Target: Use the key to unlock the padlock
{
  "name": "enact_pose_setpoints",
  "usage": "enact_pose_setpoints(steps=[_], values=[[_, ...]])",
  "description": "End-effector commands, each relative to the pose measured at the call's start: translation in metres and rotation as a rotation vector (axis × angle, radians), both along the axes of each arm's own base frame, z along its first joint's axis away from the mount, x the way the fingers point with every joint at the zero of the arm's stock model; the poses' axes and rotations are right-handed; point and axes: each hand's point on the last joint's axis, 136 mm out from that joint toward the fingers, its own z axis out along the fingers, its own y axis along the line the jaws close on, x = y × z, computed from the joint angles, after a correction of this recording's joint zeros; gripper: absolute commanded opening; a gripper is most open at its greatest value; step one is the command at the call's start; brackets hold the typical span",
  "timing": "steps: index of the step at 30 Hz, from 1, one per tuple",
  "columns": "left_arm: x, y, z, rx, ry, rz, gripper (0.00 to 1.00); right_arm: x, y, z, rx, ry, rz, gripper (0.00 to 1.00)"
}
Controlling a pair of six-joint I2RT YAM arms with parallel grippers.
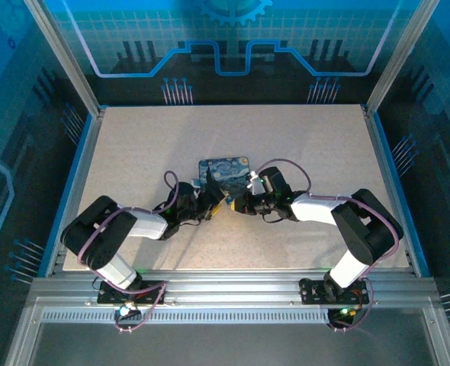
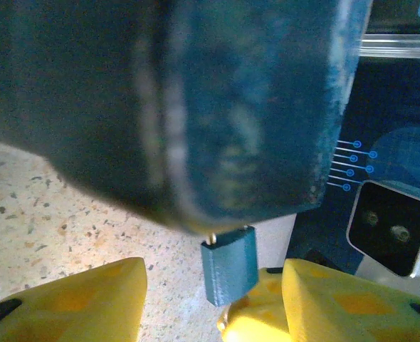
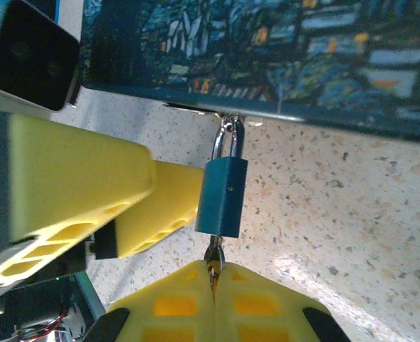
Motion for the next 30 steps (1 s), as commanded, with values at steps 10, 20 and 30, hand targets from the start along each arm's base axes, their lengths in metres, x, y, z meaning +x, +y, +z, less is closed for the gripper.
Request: enact_pose_setpoints(steps=[10,20,30], values=[[0.013,-0.018,0.005,-0.139,-0.019,0.032,0.48,-0.003,0.014,0.007,0.05,0.0,0.024,0.0],[0.015,-0.018,0.005,-0.137,-0.027,0.038,0.19,-0.004,0.015,0.01,0.068,-0.001,0.019,0.02],[0.014,-0.014,0.014,-0.105,-0.054,0.037,0.04,-0.005,-0.014,0.016,-0.033,-0.086,-0.007,0.28]])
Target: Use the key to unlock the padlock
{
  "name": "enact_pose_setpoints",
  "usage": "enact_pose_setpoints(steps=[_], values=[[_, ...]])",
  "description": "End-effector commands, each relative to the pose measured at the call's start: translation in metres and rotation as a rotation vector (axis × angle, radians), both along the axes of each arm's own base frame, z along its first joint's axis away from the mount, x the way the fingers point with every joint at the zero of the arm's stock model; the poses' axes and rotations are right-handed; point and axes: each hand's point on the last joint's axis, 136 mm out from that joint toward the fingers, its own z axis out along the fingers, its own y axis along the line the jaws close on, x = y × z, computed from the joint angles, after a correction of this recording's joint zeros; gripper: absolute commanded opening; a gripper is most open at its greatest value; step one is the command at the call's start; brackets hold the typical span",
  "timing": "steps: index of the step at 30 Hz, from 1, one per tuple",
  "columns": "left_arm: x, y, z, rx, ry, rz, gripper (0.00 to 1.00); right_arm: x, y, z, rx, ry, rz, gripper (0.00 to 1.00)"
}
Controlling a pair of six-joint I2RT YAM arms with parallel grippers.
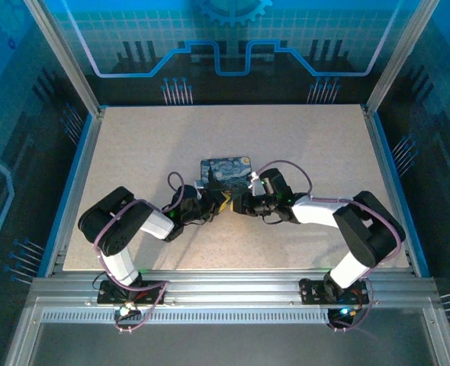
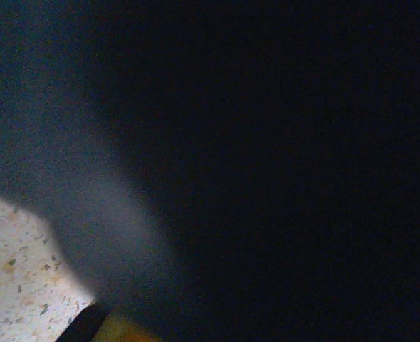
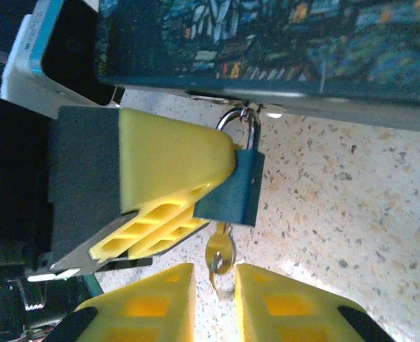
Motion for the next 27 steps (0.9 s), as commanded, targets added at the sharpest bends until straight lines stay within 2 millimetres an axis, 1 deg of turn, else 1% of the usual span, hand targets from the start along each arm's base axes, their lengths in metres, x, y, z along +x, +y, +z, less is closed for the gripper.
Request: enact_pose_setpoints(steps=[1,5,7,10,12,16,18,20,22,27], values=[[0.004,-0.001,0.02,0.001,-0.059,-0.002,0.04,0.0,-0.016,0.012,-0.067,-0.1,0.008,0.31],[0.001,0.002,0.026,0.042,-0.067,-0.01,0.04,0.002,-0.035,0.033,-0.173,-0.273,0.039,0.45],[0.001,0.003,0.03,0.057,-0.072,-0.011,0.04,0.003,-0.042,0.049,-0.212,-0.384,0.066,0.52],[0.001,0.004,0.035,0.071,-0.076,-0.011,0.04,0.003,-0.048,0.072,-0.264,-0.558,0.108,0.6],[0.001,0.004,0.038,0.077,-0.082,-0.013,0.04,0.004,-0.051,0.087,-0.301,-0.684,0.136,0.64],[0.001,0.007,0.045,0.082,-0.091,-0.003,0.03,0.001,-0.053,0.112,-0.358,-0.916,0.195,0.76],[0.001,0.008,0.049,0.09,-0.095,0.0,0.02,-0.003,-0.05,0.12,-0.373,-1.007,0.238,0.77],[0.001,0.009,0.054,0.094,-0.102,0.002,0.01,-0.006,-0.047,0.125,-0.383,-1.078,0.273,0.82],[0.002,0.009,0.059,0.092,-0.107,0.007,0.0,-0.009,-0.042,0.126,-0.387,-1.151,0.321,0.83],[0.004,0.008,0.069,0.081,-0.122,0.008,0.0,-0.014,-0.032,0.114,-0.425,-1.24,0.408,0.83]])
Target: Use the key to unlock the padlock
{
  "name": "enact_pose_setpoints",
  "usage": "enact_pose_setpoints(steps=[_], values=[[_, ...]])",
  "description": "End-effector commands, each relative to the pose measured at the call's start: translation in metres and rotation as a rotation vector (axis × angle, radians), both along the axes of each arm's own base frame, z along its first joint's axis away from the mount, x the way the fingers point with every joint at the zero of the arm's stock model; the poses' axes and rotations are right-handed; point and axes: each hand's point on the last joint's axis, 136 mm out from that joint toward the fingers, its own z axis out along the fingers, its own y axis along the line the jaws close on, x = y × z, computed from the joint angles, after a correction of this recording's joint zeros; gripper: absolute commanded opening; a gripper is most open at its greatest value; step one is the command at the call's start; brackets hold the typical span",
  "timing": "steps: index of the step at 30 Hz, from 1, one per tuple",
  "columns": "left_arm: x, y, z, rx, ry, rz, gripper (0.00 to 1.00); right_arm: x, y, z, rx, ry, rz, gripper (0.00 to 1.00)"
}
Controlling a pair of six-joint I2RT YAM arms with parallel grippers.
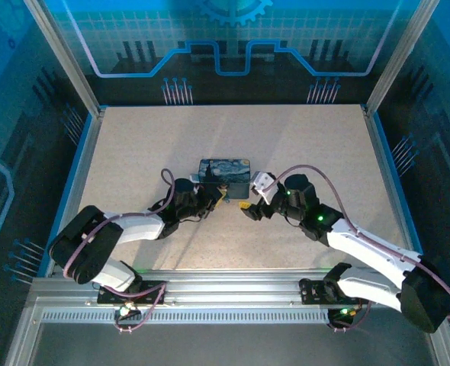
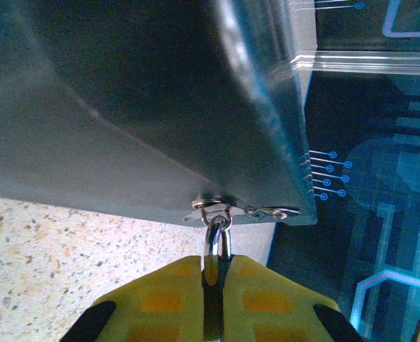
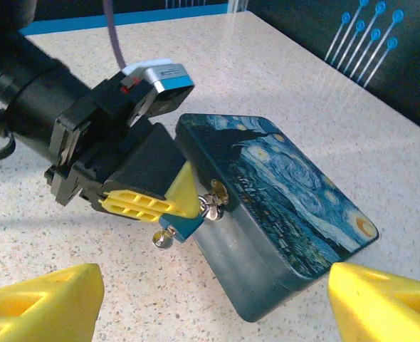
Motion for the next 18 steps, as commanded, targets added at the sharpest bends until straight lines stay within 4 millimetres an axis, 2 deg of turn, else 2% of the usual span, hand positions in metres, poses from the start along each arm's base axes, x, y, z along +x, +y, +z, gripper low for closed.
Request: enact_pose_setpoints(steps=[1,7,11,18], values=[[0.009,-0.005,0.028,-0.02,-0.076,0.003,0.0,-0.002,0.011,-0.004,-0.076,-0.145,0.074,0.83],[0.01,-0.006,0.034,-0.035,-0.076,0.0,0.0,-0.001,0.021,-0.035,-0.251,-0.211,0.085,0.82],[0.01,-0.008,0.037,-0.044,-0.073,-0.001,0.0,0.006,0.032,-0.041,-0.326,-0.274,0.063,0.8],[0.01,-0.005,0.037,-0.039,-0.063,0.008,0.0,0.01,0.048,-0.051,-0.373,-0.314,0.062,0.66]])
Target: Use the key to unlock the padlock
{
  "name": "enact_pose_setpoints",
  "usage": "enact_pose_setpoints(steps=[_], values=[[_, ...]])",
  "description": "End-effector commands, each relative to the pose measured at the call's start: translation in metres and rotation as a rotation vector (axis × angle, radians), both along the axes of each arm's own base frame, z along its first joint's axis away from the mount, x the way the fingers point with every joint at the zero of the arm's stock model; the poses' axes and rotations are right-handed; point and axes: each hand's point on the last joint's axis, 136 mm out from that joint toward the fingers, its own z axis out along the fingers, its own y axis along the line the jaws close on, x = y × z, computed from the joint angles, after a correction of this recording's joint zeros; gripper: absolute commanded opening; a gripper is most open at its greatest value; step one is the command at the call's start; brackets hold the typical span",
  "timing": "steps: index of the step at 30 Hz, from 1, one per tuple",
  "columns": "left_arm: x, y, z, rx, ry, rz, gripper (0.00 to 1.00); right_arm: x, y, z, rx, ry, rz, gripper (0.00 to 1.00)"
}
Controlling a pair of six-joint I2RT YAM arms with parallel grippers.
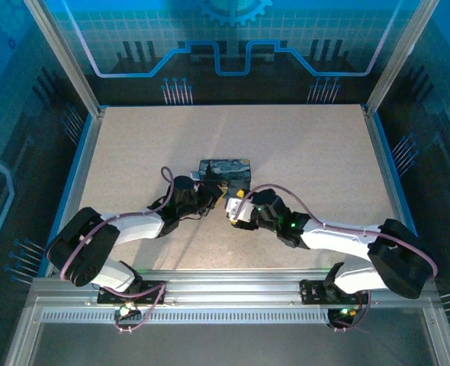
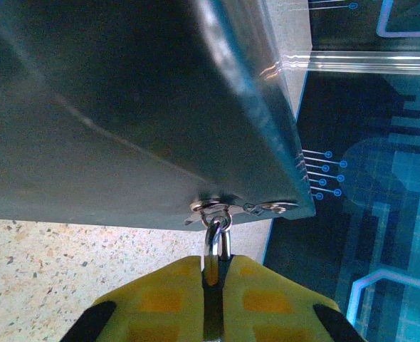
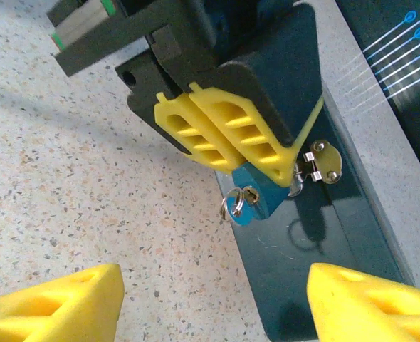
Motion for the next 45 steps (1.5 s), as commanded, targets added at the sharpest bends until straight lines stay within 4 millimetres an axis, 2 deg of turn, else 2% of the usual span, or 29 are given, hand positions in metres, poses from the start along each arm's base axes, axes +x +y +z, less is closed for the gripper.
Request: enact_pose_setpoints(steps=[1,6,12,25,41,45], values=[[0.007,-0.004,0.029,-0.038,-0.065,0.007,0.0,0.013,0.014,0.021,0.022,-0.101,-0.018,0.63],[0.008,-0.004,0.029,-0.039,-0.062,0.009,0.0,0.015,0.021,0.016,0.01,-0.122,-0.023,0.5],[0.007,-0.004,0.028,-0.039,-0.057,0.006,0.0,0.019,0.025,0.018,0.006,-0.161,-0.042,0.39],[0.006,-0.004,0.024,-0.042,-0.047,0.008,0.0,0.019,0.028,0.016,0.017,-0.16,-0.042,0.27],[0.006,-0.006,0.024,-0.052,-0.037,0.005,0.0,0.027,0.033,0.015,0.032,-0.182,-0.08,0.01],[0.006,-0.007,0.024,-0.052,-0.035,0.006,0.0,0.028,0.032,0.014,0.036,-0.182,-0.095,0.0]])
